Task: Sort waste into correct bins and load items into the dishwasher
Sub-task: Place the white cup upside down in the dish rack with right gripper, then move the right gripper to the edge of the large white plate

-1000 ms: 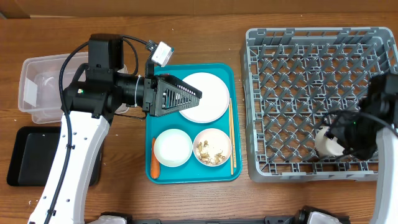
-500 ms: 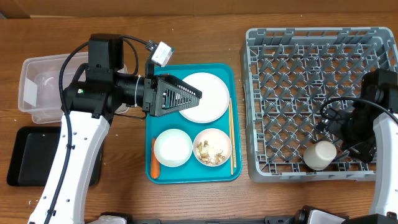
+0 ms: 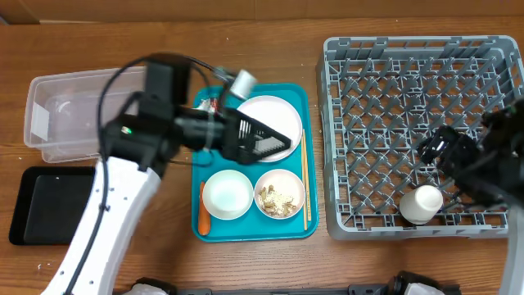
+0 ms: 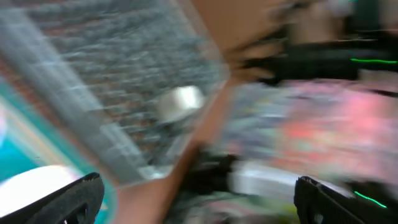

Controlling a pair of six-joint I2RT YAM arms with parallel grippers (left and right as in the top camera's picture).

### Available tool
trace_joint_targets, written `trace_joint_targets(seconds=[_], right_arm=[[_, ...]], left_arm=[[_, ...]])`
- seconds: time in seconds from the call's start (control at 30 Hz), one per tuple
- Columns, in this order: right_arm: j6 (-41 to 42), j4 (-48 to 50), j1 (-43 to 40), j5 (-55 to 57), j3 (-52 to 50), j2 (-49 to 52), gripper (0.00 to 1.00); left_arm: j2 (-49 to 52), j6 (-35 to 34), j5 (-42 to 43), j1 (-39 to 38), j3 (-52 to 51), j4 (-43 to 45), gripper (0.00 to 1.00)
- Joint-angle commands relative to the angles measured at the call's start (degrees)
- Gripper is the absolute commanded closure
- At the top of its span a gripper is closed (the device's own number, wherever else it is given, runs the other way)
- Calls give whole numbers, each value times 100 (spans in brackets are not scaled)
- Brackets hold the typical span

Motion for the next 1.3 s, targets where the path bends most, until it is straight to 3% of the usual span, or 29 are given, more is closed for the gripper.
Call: trace_joint_targets(seconds=[0.0,0.1,0.17,0.3,0.47,0.63,0.87,1.27], right_arm=[[-92,90,-11,-1027,116,-350,0],[-98,74,-11,-1161,116,-487,0],[-109,22,-11,-1207,116,-522,0],[-114,-96,-11,-1204,109,-522,0],[-424,-160,-11,-1226,109,-525,0],[-1110,-280,20,-1784,105,-507,11],[-1158,-37,863,-1794,105,-321,14],[203,1084,3152,-155,105,1078,18]], left_arm=[[-76,195,-3797,-658,81,-138,0],[203,-140,-5748,-1062,72,-358,0],[459,-730,-6304,-1086,72,-470,1],[1091,-1255,-6194,-898,72,-448,10],[1768,-1270,-5482,-767,72,-422,23],[1843,-1268,-5362,-767,103,-487,22],[1113,-1161,-5368,-542,385,-1189,22],[-476,-883,-5519,-433,501,-1526,14]])
